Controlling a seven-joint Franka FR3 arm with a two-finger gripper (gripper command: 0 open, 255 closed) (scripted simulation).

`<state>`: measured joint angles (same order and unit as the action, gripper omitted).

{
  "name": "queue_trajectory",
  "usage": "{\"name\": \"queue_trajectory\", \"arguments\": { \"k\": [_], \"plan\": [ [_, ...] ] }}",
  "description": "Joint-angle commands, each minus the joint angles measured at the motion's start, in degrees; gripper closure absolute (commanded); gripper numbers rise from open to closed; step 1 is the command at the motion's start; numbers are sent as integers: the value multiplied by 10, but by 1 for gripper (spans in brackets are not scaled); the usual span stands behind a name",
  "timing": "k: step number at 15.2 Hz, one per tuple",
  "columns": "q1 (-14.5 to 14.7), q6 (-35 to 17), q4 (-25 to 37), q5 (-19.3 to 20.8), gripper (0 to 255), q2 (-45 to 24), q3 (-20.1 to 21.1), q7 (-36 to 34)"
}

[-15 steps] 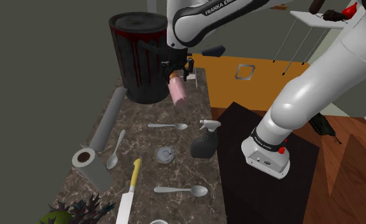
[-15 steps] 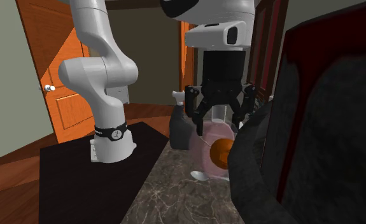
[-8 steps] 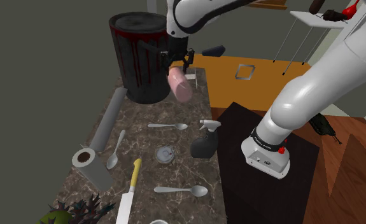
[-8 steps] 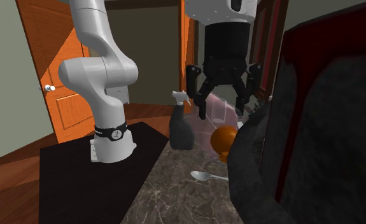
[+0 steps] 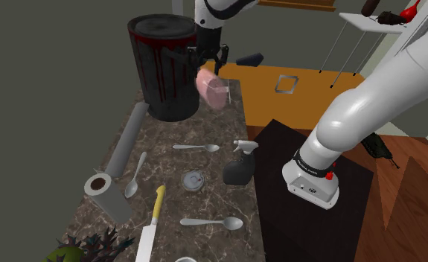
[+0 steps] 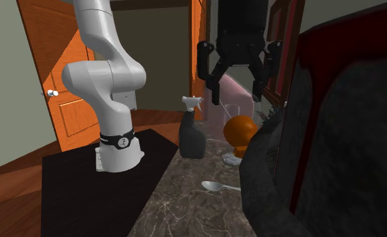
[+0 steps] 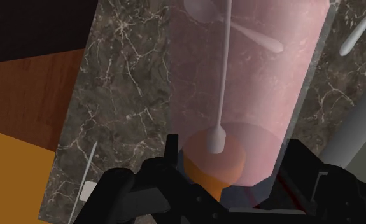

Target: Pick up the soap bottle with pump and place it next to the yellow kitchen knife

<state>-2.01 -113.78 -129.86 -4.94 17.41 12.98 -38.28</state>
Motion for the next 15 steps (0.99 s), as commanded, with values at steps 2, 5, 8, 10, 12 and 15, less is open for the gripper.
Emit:
{"name": "queue_trajectory", "arguments": {
  "k": [2,5,8,10,12,15],
  "plan": [
    [0,25,20,0,255,4,-1,0],
    [-1,48,40,1,255,8,-3,0],
    [-1,71,61,1,255,10,-4,0],
    [-2,87,76,2,255,11,-5,-1],
    [-2,102,91,2,255,12,-6,-1],
    [-2,123,112,3,255,12,-6,-1]
  ]
}}
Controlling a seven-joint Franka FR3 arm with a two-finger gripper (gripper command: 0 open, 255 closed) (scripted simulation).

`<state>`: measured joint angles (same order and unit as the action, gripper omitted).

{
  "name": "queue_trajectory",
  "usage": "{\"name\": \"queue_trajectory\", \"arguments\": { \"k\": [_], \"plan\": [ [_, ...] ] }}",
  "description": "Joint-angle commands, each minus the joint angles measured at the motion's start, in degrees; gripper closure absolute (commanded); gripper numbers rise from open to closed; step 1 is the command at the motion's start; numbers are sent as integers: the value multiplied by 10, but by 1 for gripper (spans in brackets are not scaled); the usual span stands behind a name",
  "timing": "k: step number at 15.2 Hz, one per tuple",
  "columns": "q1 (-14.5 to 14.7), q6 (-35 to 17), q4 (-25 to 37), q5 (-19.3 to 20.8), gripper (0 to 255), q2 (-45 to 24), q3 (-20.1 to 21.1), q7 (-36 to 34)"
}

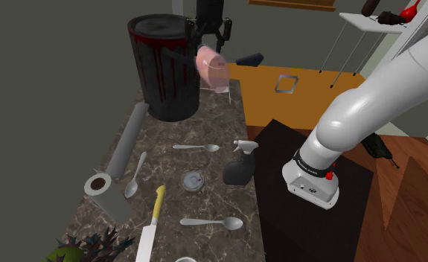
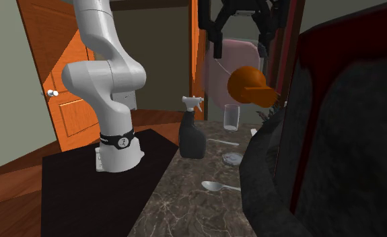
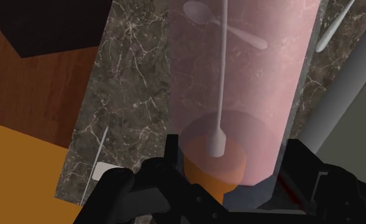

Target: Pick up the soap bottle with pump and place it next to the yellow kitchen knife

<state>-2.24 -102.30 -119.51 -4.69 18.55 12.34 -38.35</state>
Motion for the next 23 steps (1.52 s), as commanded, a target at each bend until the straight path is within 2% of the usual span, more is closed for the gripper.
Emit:
{"name": "queue_trajectory", "arguments": {
  "k": [1,10,17,23],
  "plan": [
    [5,8,11,-2,255,-2,10,-15],
    [49,9,65,-9,255,-49,98,-147],
    [84,13,143,15,255,-124,168,-260],
    [87,-25,109,16,255,-128,171,-265]
  ]
}}
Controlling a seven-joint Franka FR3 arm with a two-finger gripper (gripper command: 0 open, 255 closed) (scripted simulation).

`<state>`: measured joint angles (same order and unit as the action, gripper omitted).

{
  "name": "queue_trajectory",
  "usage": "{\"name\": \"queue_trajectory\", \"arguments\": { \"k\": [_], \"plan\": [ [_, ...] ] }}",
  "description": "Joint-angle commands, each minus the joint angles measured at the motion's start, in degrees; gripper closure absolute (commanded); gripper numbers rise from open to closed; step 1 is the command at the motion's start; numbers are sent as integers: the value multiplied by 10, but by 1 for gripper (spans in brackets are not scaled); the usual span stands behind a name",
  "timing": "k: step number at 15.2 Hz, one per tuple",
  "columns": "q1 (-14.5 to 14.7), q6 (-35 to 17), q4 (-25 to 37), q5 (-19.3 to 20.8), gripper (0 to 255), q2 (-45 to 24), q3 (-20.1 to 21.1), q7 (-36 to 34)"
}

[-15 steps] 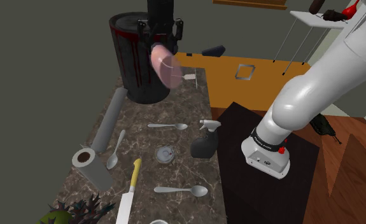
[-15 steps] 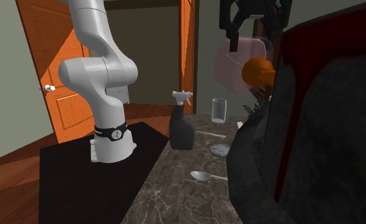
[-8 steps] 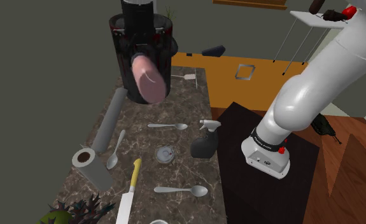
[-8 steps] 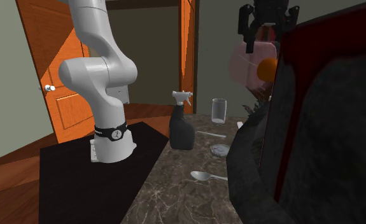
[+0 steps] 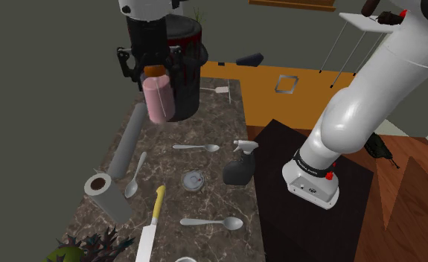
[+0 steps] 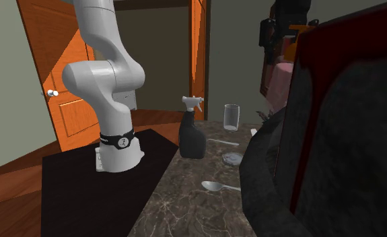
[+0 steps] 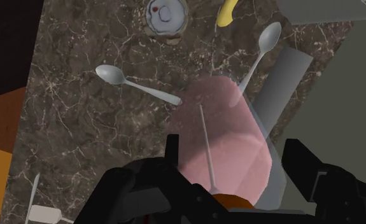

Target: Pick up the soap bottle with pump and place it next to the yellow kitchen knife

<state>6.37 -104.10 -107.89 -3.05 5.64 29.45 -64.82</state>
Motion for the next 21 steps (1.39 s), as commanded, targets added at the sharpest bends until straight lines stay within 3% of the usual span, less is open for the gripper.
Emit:
{"name": "queue_trajectory", "arguments": {
  "k": [1,21],
  "plan": [
    [1,-14,-15,-1,255,1,1,0],
    [4,-167,-134,17,255,-36,9,-13]
  ]
}}
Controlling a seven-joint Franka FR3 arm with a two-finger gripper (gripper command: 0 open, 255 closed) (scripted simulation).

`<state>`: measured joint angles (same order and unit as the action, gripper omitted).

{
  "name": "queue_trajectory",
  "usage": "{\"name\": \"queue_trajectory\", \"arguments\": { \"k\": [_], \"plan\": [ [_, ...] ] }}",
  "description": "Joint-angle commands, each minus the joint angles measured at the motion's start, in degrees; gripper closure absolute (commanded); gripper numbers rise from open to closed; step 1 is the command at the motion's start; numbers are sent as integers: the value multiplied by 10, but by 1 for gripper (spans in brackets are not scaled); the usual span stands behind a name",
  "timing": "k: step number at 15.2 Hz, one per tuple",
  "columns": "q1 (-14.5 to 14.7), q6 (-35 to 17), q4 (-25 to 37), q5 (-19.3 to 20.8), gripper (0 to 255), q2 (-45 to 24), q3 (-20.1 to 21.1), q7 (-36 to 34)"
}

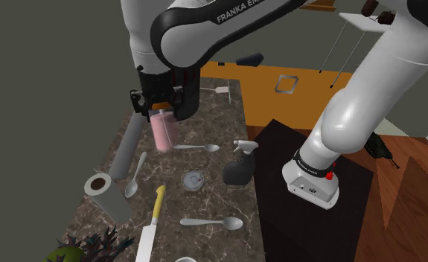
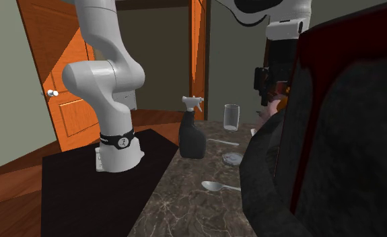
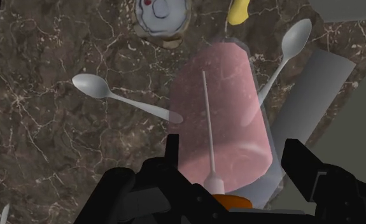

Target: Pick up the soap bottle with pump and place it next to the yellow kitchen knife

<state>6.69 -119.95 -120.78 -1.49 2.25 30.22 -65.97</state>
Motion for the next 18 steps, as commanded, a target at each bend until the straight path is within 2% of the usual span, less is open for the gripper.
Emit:
{"name": "queue_trajectory", "arguments": {
  "k": [1,18],
  "plan": [
    [1,-16,-10,3,255,-5,1,-3],
    [6,-142,-71,55,255,-82,1,-40]
  ]
}}
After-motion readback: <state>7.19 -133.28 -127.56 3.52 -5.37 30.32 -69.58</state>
